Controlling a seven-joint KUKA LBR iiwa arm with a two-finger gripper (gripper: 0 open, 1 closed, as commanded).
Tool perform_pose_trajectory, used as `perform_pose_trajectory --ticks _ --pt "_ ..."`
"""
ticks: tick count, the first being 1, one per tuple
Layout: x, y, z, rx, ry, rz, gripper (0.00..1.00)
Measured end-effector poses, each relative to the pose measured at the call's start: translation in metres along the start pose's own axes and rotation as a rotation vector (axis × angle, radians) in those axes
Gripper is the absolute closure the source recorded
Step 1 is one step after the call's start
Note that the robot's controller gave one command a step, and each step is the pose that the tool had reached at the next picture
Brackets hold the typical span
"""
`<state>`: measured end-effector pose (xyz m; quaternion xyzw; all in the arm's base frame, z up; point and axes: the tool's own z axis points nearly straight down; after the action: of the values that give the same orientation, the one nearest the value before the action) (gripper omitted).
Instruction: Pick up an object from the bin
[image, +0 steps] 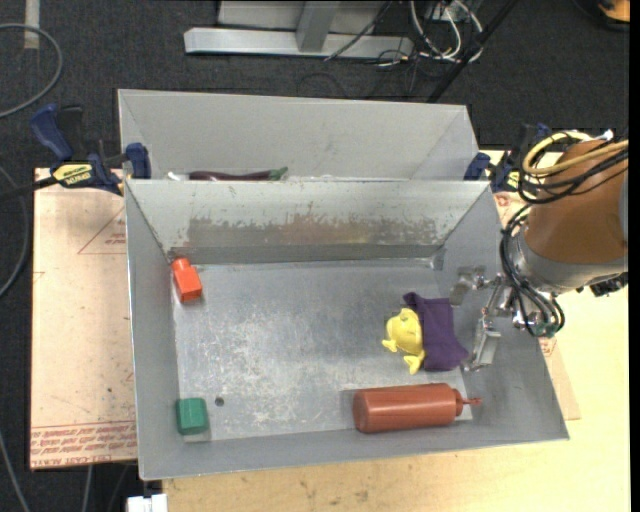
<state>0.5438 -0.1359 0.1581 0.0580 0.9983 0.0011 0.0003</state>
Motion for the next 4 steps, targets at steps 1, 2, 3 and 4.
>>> perform_pose_trajectory --ticks 1,2,3,4 --pt "0.014 -0.014 0.013 0.002 0.000 -0.026 0.00" --pt "0.008 -0.011 0.022 0.000 -0.002 0.051 0.00" --pt "0.009 -0.015 0.069 0.001 -0.005 0.220 0.00" --pt "0.010 -0.019 0.088 0.000 -0.004 0.221 1.00"
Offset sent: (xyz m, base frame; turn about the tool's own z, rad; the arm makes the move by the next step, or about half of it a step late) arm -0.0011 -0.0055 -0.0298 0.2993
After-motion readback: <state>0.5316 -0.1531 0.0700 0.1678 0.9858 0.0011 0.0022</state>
